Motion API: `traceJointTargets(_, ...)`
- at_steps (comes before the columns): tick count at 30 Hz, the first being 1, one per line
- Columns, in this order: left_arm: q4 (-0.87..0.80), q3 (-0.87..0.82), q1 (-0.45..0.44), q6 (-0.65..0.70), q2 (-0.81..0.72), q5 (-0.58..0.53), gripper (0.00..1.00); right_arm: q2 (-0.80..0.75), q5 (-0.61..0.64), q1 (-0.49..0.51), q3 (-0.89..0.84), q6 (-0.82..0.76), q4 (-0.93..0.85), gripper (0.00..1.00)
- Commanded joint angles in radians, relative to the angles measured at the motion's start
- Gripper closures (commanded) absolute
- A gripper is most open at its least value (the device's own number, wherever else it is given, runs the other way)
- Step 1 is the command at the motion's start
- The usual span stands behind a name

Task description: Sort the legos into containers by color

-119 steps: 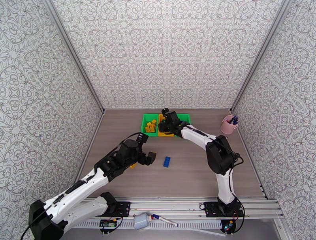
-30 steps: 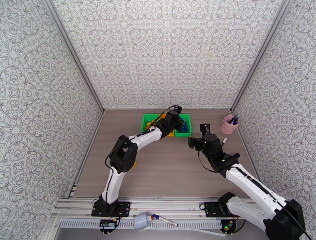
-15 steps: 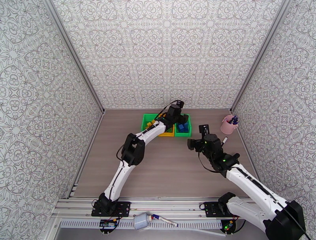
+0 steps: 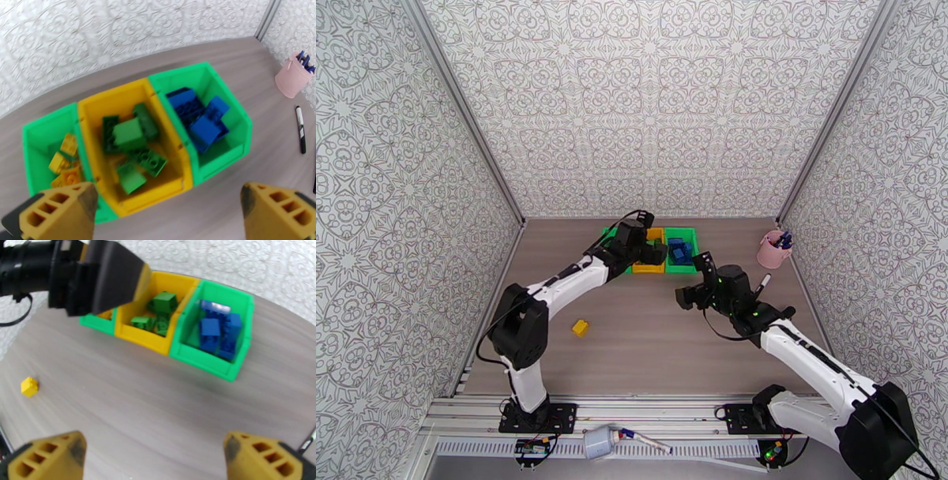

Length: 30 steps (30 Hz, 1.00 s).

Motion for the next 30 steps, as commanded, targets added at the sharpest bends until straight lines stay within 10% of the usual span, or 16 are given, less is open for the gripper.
traceJointTargets(1, -0.123, -0.136, 0.026, -0.083, -0.09, -0.078, 0.0, 0.017, -0.114, 0.016, 0.032, -0.054, 0.037, 0.04)
traceJointTargets(15, -0.387, -0.629, 0.059, -0.8, -0.542, -0.474, 0.01, 0.21, -0.13, 0.109, 0.121, -0.099, 0.07, 0.0)
traceJointTargets(30, -0.397, -0.689, 0.066, -1.08, -0.416, -0.32, 0.08, 0.28, -0.112, 0.153, 0.156, -0.11, 0.056, 0.0)
